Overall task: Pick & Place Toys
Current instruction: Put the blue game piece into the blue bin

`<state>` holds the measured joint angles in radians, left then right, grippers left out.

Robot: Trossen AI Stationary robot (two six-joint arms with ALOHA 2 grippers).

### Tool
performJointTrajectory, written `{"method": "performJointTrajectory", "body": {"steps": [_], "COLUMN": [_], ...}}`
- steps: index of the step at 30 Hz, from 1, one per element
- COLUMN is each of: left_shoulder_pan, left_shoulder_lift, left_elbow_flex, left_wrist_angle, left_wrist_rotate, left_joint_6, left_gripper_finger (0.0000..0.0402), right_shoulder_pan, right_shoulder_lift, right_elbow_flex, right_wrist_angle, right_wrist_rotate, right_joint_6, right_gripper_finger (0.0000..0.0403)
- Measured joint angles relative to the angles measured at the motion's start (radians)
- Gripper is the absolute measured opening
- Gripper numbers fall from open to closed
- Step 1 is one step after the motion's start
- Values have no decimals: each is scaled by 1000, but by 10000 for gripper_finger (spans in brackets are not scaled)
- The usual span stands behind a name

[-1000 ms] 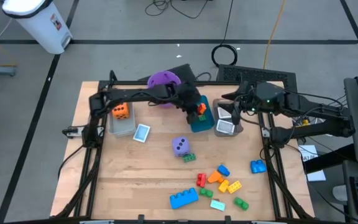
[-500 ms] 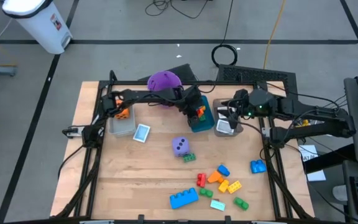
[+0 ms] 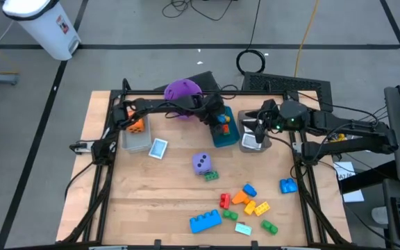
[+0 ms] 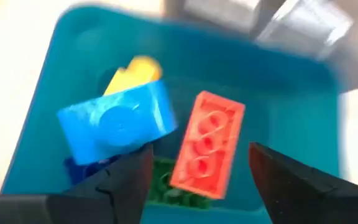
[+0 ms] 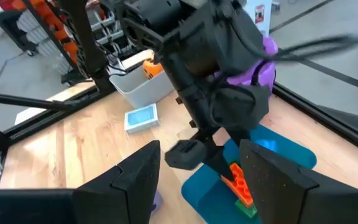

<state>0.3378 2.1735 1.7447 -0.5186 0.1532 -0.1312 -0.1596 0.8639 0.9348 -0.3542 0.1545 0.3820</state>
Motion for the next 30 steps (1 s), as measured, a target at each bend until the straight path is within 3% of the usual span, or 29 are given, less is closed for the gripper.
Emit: {"method": "performJointTrajectory", "body": {"steps": [7, 16, 24, 30], "left_shoulder_pan": [4, -22, -74, -85], "left_shoulder_lift": [-135, -428, -693, -791], "left_elbow_flex": [0, 0, 0, 0], "left_wrist_angle": [7, 121, 104, 87], "left_wrist_rotate": [152, 325, 338, 337], "left_joint_6": [-30, -87, -24, -9], "left_gripper_finger": [287, 274, 273, 273], "right_shoulder_pan": [0, 9, 94, 181], "right_shoulder_lift": [0, 0, 3, 46], "right_elbow_flex": [0, 0, 0, 0], "right_wrist_angle": [77, 250, 387, 395], "right_wrist_rotate": [-2, -2, 1, 7], "right_joint_6": [37, 61, 88, 136], "right_gripper_finger": [212, 212, 212, 212]}}
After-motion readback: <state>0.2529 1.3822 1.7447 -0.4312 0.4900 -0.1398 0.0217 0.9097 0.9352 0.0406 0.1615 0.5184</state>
